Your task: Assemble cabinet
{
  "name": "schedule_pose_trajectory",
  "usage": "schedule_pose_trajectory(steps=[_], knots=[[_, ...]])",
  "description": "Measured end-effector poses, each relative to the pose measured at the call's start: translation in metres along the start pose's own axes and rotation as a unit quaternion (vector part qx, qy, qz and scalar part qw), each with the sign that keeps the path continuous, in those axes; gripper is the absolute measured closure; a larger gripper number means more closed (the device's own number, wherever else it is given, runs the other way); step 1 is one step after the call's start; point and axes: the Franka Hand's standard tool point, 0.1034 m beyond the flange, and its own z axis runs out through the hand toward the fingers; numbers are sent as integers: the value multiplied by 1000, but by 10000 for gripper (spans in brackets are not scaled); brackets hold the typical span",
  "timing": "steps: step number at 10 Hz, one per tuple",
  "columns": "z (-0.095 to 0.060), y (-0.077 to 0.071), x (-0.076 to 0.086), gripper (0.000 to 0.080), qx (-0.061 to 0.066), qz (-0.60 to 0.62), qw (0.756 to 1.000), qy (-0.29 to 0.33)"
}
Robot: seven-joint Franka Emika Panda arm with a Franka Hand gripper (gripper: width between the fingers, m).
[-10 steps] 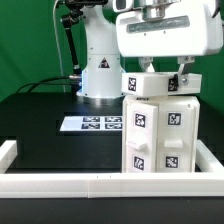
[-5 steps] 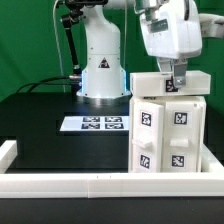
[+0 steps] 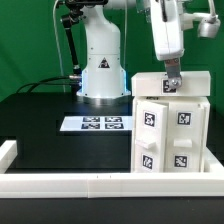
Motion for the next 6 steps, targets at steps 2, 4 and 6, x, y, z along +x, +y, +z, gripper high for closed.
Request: schedule_pose_trajectory(steps=[2, 4, 6], knots=[[-6, 3, -4, 36, -18, -11, 1000, -3], [-18, -1, -9, 2, -8, -21, 1000, -14], [-27, -5, -13, 2, -1, -11, 999, -32]])
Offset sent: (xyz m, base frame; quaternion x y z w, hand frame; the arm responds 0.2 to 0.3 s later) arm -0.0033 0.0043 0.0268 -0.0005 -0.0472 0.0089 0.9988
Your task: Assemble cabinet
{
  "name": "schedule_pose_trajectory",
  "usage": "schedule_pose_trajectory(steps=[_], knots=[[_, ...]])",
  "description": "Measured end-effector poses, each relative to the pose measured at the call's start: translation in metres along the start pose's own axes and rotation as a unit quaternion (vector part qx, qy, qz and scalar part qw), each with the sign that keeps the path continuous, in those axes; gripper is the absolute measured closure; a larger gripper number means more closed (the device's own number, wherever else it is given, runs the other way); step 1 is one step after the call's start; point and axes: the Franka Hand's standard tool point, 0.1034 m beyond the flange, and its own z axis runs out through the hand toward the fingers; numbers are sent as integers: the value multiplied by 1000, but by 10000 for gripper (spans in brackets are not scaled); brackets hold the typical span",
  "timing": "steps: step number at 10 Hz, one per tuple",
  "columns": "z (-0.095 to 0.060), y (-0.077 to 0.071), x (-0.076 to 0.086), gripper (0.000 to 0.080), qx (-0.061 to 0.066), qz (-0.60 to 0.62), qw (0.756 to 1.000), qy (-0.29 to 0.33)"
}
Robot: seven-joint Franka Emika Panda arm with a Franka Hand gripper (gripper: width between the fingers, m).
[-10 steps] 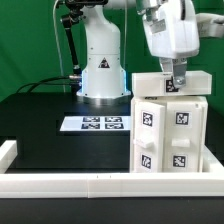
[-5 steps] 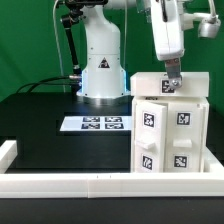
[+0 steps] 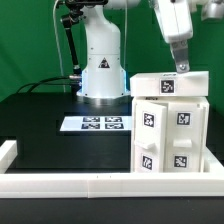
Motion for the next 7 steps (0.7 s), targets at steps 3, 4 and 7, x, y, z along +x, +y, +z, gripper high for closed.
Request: schedule_pose_trajectory(steps=[3, 4, 7], knots=[[3, 0, 0, 2, -9, -89, 996, 10], [2, -2, -3, 2, -13, -161, 987, 16], [2, -5, -6, 2, -16, -338, 941, 16]])
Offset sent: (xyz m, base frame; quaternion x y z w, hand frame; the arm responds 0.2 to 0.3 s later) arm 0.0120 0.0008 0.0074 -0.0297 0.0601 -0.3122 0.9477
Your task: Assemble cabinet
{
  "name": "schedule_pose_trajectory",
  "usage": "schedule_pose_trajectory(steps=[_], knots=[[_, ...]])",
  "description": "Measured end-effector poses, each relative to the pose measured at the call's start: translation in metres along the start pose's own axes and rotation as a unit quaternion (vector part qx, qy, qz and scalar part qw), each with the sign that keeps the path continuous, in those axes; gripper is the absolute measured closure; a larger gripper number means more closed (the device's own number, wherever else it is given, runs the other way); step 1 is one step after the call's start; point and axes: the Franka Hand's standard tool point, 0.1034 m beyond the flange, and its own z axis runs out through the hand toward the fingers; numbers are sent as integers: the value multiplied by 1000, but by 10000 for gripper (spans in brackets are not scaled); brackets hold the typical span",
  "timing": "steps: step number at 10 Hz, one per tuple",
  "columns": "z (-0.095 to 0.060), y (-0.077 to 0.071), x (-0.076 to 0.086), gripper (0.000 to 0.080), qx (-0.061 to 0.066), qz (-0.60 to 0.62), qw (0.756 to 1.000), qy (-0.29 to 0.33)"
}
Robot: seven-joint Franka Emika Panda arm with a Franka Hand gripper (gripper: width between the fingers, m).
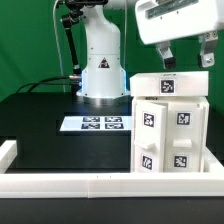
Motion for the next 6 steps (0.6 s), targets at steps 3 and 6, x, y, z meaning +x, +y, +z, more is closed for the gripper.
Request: schedule_pose_trajectory(steps=[3, 6], knots=[[0, -2, 0, 2, -1, -134, 991, -1], [0, -2, 1, 2, -1, -234, 972, -1]])
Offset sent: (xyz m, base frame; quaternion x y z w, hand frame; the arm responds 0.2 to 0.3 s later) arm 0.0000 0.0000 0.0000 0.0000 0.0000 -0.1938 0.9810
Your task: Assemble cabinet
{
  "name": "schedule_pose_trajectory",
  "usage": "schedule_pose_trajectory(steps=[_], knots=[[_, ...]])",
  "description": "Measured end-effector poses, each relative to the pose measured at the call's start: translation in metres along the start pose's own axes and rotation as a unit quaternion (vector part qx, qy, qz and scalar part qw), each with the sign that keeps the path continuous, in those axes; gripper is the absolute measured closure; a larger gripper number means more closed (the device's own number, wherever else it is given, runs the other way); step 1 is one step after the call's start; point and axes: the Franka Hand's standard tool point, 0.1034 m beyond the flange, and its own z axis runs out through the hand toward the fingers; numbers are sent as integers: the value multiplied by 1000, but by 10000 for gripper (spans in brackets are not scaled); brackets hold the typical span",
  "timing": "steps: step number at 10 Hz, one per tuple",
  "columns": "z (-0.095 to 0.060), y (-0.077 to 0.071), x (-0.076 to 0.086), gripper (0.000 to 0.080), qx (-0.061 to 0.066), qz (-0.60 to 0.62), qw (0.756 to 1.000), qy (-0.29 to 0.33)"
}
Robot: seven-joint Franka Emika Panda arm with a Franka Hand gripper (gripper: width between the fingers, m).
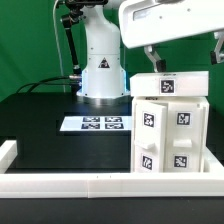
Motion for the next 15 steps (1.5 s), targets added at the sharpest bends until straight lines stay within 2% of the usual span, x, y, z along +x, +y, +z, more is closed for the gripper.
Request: schedule_pose_trajectory(steps=[2, 6, 8, 12, 13, 15], knots=[[-2, 1, 5, 2, -4, -156, 988, 15], [-2, 2, 6, 2, -11, -351, 936, 14], [-1, 5, 5, 2, -17, -449, 893, 7], [2, 10, 0, 2, -42, -582, 812, -11], [2, 11, 1, 2, -43, -616, 787, -13], [5, 14, 2, 2, -43, -646, 762, -18]])
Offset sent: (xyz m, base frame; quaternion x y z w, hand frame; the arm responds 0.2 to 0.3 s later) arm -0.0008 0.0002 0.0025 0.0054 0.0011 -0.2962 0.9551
